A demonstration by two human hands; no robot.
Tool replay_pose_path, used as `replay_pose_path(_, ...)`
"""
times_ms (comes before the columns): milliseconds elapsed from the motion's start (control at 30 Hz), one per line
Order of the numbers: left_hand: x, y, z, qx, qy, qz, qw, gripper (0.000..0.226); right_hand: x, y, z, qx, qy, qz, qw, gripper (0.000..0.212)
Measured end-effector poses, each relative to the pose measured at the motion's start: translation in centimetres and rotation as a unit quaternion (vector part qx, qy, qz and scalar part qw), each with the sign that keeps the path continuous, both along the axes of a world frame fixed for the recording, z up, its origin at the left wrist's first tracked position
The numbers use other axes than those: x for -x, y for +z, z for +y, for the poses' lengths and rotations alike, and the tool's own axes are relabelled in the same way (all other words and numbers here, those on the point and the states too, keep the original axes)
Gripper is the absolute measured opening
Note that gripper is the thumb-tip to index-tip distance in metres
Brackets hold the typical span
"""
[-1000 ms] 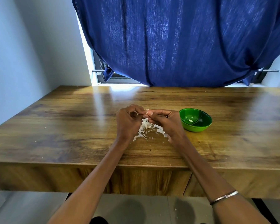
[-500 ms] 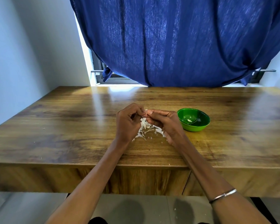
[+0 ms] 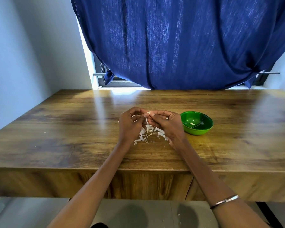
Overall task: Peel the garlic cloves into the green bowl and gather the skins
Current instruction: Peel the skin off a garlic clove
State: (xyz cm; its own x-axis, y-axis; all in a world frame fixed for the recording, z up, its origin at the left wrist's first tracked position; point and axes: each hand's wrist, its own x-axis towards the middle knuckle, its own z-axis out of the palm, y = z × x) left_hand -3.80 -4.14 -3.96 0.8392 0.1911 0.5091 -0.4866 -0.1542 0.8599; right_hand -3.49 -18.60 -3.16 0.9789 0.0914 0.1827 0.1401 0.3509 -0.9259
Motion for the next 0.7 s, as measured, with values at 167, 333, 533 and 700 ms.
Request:
replay_pose_path(167, 0.4, 0.2, -0.3, -0.014, -0.003, 0.004, 1.000, 0.008, -0.1, -0.3, 0.0, 0.039, -0.011, -0.029, 0.999, 0.014)
replay_pose_path(333, 0.9, 0.3, -0.5, -0.054, 0.018, -0.029, 0.998, 0.007, -0.9, -0.8, -0.1, 0.172, -0.072, -0.110, 0.976, 0.013)
replay_pose_path(533, 0.5, -0.2, -0.4, -0.101, 0.031, -0.047, 0.993, 0.021, -1.2, -1.3, 0.0, 0.267, -0.089, -0.168, 0.945, 0.017)
replay_pose_path(700, 0.4, -0.4, -0.5, -0.121, 0.049, -0.071, 0.989, 0.026, -1.5, -1.7, 0.2, 0.285, -0.101, -0.176, 0.937, 0.014)
